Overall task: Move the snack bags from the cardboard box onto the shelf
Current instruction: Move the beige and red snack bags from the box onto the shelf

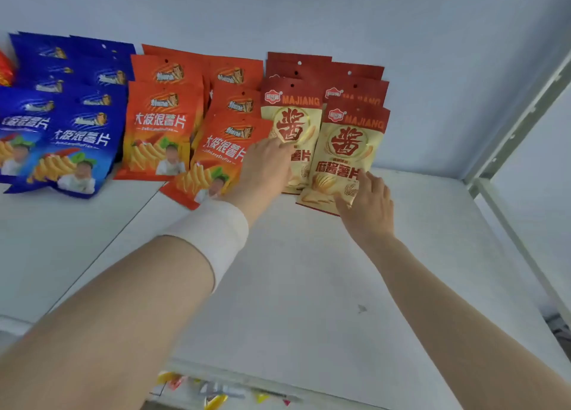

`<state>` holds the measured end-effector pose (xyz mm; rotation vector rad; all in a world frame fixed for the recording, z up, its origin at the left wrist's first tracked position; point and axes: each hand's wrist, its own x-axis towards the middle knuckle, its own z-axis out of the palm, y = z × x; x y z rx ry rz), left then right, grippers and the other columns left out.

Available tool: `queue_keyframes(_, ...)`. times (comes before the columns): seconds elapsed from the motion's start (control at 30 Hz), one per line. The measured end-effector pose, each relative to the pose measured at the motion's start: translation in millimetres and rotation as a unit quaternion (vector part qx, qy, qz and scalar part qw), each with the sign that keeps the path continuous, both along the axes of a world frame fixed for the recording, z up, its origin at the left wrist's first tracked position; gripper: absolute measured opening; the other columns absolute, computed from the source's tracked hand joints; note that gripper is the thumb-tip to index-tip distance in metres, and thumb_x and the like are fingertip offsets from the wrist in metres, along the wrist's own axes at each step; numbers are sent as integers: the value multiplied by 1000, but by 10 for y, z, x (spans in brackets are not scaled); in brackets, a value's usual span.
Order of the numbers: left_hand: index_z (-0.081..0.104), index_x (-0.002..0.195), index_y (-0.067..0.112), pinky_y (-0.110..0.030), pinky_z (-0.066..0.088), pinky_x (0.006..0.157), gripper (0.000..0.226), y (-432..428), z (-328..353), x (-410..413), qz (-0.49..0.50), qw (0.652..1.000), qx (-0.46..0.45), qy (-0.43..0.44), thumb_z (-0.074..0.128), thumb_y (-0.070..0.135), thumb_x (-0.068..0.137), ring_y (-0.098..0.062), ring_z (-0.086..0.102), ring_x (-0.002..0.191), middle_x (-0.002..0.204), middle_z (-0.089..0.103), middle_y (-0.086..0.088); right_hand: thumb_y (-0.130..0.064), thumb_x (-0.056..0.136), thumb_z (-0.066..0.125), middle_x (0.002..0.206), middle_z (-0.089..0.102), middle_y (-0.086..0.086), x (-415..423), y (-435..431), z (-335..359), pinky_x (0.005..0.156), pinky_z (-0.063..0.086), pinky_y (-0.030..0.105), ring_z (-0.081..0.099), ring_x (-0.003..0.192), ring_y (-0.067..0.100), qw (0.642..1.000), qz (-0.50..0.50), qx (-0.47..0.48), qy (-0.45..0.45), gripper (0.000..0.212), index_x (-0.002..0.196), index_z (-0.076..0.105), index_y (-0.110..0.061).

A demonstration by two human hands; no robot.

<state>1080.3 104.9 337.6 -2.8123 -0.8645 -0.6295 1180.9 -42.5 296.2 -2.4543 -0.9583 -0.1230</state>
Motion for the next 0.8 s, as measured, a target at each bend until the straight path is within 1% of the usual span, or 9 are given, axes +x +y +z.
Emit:
queue_keyframes(0.07, 58, 118, 11, -37, 38, 93, 28, -104, 31, -403, 15, 996, 56, 70, 50, 16, 92, -27, 50, 113, 118, 59, -8, -37, 93, 48, 152, 24, 9, -324, -72, 28, 114, 19, 42, 12, 143, 27, 996, 65, -51, -44, 67, 147, 17, -11)
queue_keyframes(0.17, 53, 124, 11, -39, 32, 101, 33, -240, 45, -1094, 65, 984, 85, 145, 47, 17, 92, -29, 45, 121, 125, 55, -12, -38, 95, 44, 154, 22, 7, -872, -41, 59, 114, 16, 41, 8, 145, 24, 978, 149, -119, -83, 64, 147, 16, -11)
queue_keyframes(0.27, 46, 131, 10, -39, 31, 103, 39, -309, 43, -1888, 126, 967, 80, 206, 47, 18, 93, -30, 42, 126, 132, 51, -15, -38, 96, 42, 154, 22, 6, -1486, 98, 107, 113, 17, 39, 9, 145, 24, 951, 238, -154, -119, 64, 147, 14, -10)
queue_keyframes(0.33, 47, 128, 11, -36, 32, 101, 35, -330, 41, -2476, 168, 955, 62, 236, 45, 18, 94, -27, 43, 124, 129, 52, -11, -38, 96, 41, 153, 24, 8, -1935, 226, 148, 112, 19, 39, 12, 144, 26, 933, 285, -162, -147, 64, 147, 14, -10)
queue_keyframes(0.43, 46, 128, 11, -36, 32, 104, 35, -361, 22, -3423, 242, 930, 34, 276, 43, 19, 94, -26, 42, 125, 130, 51, -10, -37, 96, 41, 152, 27, 9, -2701, 446, 182, 112, 21, 40, 17, 143, 27, 904, 352, -162, -182, 63, 147, 15, -10)
queue_keyframes(0.53, 45, 129, 11, -37, 32, 106, 35, -415, -72, -4457, 307, 906, 9, 291, 42, 16, 94, -27, 41, 127, 133, 49, -10, -37, 97, 39, 152, 28, 8, -3605, 695, 143, 112, 22, 40, 17, 143, 27, 864, 423, -170, -214, 61, 147, 16, -11)
queue_keyframes(0.6, 48, 127, 10, -37, 33, 105, 34, -466, -183, -5194, 349, 891, -14, 290, 40, 13, 94, -27, 43, 125, 130, 51, -9, -37, 97, 38, 150, 31, 8, -4280, 868, 67, 110, 25, 40, 21, 141, 26, 833, 470, -170, -239, 58, 146, 19, -12)
queue_keyframes(0.7, 47, 129, 12, -36, 32, 104, 35, -579, -473, -6360, 406, 862, -57, 297, 40, 14, 95, -27, 44, 123, 129, 52, -8, -32, 96, 40, 141, 42, 7, -5372, 1097, -152, 101, 33, 37, 34, 133, 25, 783, 537, -153, -272, 50, 140, 30, -12)
queue_keyframes(0.8, 47, 130, 14, -38, 28, 108, 34, -791, -824, -7451, 462, 832, -118, 283, 38, 16, 97, -26, 43, 125, 131, 51, -6, -30, 95, 41, 128, 50, 7, -6473, 1186, -454, 91, 38, 36, 43, 121, 25, 737, 596, -173, -268, 41, 131, 38, -12)
